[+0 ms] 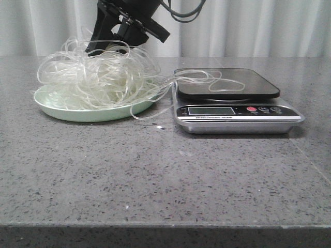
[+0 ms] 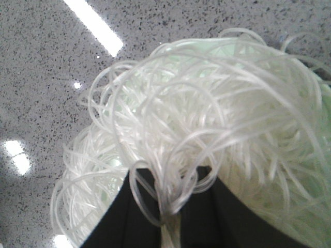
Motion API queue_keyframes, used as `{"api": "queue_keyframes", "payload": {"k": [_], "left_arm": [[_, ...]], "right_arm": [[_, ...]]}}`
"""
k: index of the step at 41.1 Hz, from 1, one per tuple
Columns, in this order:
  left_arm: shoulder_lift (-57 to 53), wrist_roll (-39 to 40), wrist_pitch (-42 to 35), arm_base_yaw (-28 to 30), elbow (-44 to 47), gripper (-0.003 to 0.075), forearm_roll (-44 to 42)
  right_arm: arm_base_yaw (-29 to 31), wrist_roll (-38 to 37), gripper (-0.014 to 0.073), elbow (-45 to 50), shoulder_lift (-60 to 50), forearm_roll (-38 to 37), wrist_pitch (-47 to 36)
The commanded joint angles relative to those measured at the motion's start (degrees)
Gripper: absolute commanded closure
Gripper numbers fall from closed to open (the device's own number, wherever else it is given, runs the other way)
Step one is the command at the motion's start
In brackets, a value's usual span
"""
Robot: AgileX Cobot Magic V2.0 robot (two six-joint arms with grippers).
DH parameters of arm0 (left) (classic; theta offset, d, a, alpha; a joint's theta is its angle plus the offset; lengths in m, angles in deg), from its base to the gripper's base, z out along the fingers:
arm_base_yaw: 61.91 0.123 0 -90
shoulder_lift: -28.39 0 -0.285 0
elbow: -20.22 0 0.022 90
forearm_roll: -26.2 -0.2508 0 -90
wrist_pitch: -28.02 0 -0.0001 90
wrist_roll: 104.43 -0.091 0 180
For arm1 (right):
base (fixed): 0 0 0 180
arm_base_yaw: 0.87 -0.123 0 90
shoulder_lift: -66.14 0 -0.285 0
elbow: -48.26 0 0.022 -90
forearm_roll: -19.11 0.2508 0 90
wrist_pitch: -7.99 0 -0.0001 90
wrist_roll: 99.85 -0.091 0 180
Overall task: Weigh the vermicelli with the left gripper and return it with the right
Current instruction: 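Lower the vermicelli onto the green plate and open the right gripper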
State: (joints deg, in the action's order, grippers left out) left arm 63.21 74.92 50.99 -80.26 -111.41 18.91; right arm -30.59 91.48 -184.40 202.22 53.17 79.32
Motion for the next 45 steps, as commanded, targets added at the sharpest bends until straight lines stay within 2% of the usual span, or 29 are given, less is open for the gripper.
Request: {"api": "queue_keyframes", "payload": {"k": [1,8,11,16,19,34,45], "left_arm": [[0.3,0.7,-4.4,0.0,-1.6,0.0584,-0.1],[0.3,0.7,-4.4,0.0,-1.6,0.0584,-0.1],[0.3,0.7,-4.4,0.0,-1.6,0.0584,-0.1],[0.3,0.7,-4.4,0.0,-1.6,0.0584,-0.1],[0.3,0.7,-4.4,0.0,-1.6,0.0584,-0.1],[0.3,0.7,-4.4,0.0,-1.6,0.0584,-0.1],[0.3,0.7,-4.4,0.0,-1.6,0.0584,-0.1]], "right_arm": [[0.1,0.2,0.0444,-2.0,-3.8,2.5,1.9],[0.1,0.2,0.0413,-2.0,-3.8,3.9,2.3],[0.1,0.2,0.0344,-2.0,-3.8,4.6,2.4],[0.2,0.2,0.0169,-2.0,-3.9,5.2,2.6],[0.2,0.2,0.0104,-2.0,-3.9,5.4,3.0],[0.4,0.2,0.0085,-2.1,-5.4,6.1,4.4],[2.9,0.2,0.0086,-2.1,-8.7,6.1,5.3]]}}
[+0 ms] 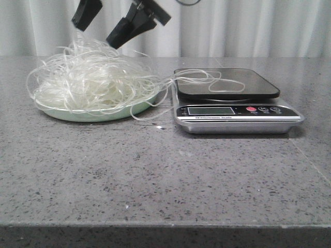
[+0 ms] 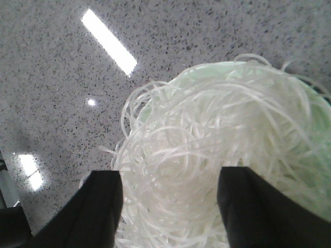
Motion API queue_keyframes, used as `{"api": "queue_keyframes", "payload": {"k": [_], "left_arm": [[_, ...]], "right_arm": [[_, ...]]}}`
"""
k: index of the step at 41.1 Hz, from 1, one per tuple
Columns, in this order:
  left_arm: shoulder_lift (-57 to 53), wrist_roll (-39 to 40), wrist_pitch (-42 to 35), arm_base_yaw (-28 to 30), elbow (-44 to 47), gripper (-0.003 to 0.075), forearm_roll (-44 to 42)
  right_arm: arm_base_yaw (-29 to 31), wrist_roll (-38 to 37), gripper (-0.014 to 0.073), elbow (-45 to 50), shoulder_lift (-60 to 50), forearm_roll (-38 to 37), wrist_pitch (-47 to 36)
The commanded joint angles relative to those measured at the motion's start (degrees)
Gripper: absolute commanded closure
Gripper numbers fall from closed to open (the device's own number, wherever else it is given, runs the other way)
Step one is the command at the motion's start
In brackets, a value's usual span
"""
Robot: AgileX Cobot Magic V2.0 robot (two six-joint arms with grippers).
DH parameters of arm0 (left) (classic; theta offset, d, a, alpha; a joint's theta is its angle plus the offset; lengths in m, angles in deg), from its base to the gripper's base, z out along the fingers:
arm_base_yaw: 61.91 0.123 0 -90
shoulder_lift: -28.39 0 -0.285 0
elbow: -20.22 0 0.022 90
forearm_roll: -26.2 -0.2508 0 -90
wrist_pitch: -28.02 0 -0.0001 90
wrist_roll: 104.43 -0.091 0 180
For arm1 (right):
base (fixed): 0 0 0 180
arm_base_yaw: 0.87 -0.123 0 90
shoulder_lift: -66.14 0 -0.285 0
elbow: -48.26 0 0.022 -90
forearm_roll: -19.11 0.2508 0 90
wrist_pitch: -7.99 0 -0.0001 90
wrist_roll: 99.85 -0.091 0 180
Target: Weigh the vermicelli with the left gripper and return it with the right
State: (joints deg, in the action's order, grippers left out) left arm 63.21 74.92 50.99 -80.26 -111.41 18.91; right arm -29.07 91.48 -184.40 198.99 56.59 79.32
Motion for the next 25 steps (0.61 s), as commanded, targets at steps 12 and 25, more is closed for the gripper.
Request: {"api": "queue_keyframes", "payload": {"k": [12,25], "left_arm": [[0.3,0.7,-4.4,0.0,-1.6,0.0584,-0.1],[0.3,0.7,-4.4,0.0,-1.6,0.0584,-0.1]], "right_arm": [[7.0,0.1,0.036,-2.1,-9.7,2.6,5.6],[11.8,0.1,0.0442,-2.1,-11.4,0.6,3.6]]}}
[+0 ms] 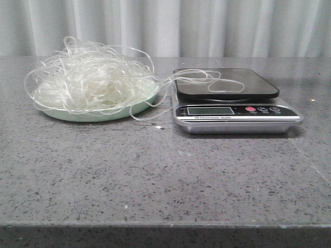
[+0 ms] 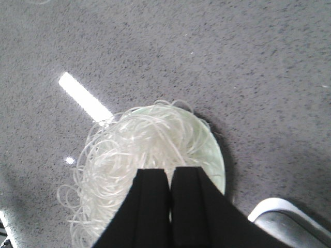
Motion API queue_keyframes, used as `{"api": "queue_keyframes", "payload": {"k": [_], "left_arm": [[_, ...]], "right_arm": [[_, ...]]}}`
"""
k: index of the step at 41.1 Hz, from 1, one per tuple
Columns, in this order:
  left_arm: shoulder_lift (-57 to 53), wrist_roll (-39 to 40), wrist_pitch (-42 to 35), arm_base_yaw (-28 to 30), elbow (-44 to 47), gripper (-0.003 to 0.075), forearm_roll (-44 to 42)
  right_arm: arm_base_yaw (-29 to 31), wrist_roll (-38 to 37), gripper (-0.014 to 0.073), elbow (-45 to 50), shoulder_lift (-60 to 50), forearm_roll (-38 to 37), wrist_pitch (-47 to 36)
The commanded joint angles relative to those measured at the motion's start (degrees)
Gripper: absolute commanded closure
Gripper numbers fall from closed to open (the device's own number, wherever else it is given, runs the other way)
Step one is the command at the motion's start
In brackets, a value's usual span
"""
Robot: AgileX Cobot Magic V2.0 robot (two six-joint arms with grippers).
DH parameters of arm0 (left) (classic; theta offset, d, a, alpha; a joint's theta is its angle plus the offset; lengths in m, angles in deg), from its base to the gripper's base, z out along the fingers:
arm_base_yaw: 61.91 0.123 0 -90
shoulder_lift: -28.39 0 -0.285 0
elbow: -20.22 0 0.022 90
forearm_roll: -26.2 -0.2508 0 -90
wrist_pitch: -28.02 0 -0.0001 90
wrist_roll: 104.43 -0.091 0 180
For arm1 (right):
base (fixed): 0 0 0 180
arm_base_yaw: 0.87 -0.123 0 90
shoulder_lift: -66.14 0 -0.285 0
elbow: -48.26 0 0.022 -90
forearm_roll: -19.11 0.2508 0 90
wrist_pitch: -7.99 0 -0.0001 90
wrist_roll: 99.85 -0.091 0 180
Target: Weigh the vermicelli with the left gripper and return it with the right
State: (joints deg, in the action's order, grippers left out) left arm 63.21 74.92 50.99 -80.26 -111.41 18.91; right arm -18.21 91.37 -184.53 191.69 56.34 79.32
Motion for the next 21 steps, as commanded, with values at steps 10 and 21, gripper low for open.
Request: {"api": "queue_keyframes", "payload": {"k": [10,21], "left_arm": [[0.3,0.7,-4.4,0.0,-1.6,0.0584,-0.1],[0.3,0.7,-4.4,0.0,-1.6,0.0584,-0.1]], "right_arm": [[0.9,-3.4,0.0442,-2.0,-6.8,-18.2,-2.4],[0.9,-7.5,0.0442,-1.6,-11.7,-35.0,-7.0]]}}
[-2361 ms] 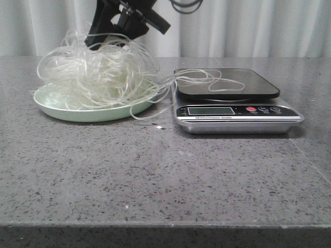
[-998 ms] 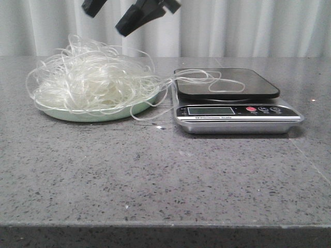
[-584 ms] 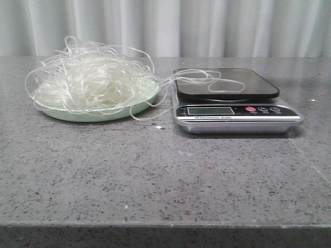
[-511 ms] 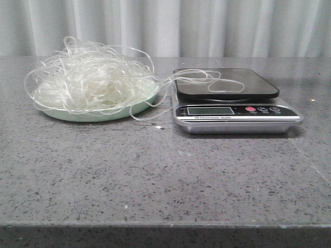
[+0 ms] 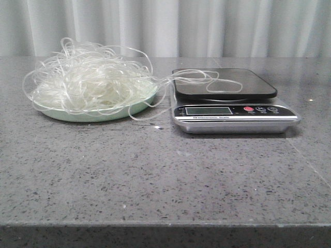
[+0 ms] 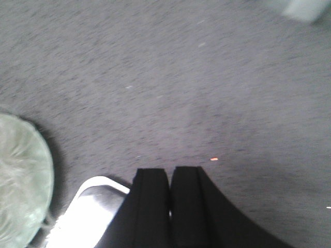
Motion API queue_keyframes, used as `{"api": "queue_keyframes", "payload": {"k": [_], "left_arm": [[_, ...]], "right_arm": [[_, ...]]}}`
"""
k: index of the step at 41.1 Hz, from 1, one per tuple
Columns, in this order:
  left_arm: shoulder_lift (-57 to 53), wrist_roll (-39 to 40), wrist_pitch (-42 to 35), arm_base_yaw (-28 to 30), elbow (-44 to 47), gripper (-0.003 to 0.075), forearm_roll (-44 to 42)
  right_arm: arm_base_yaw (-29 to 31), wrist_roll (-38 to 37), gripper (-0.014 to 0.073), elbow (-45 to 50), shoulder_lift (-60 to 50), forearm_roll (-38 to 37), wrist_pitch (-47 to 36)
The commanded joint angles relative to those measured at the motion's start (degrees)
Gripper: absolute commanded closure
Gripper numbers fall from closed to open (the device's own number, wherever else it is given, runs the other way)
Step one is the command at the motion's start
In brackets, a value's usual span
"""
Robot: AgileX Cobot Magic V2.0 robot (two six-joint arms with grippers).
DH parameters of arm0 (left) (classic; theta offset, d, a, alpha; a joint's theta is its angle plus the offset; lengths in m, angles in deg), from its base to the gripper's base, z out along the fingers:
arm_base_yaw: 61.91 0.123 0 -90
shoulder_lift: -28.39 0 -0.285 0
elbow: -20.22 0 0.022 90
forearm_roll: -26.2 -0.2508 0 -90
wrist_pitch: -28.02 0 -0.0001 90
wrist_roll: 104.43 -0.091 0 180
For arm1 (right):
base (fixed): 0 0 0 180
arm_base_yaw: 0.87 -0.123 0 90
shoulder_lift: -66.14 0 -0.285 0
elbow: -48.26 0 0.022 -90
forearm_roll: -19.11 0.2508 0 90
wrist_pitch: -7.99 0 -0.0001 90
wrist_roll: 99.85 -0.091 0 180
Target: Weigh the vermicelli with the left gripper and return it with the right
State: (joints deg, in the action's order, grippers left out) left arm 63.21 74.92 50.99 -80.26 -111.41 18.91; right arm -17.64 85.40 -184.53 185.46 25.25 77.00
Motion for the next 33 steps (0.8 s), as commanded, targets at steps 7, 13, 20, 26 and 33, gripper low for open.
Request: {"api": "queue_keyframes", "payload": {"k": [7,13,20,26,33], "left_arm": [[0.3,0.7,-4.4,0.0,-1.6,0.0584,-0.1],[0.3,0.7,-4.4,0.0,-1.6,0.0584,-0.1],[0.3,0.7,-4.4,0.0,-1.6,0.0584,-0.1],[0.3,0.7,-4.4,0.0,-1.6,0.0584,-0.1],[0.3,0.7,-4.4,0.0,-1.6,0.0584,-0.1]], "right_arm": [[0.3,-6.1,0.0442,4.6,-10.7,-9.0,-12.2],[0.3,-6.2,0.0442,15.2,-16.5,-9.1,-19.2],[0.3,-6.2,0.0442,30.9,-25.2,-9.5,-27.6],[0.3,-6.2,0.0442,43.0,-33.2,-9.5,-34.1],[0.3,-6.2,0.0442,56.2,-42.5,-9.5,-40.0]]}}
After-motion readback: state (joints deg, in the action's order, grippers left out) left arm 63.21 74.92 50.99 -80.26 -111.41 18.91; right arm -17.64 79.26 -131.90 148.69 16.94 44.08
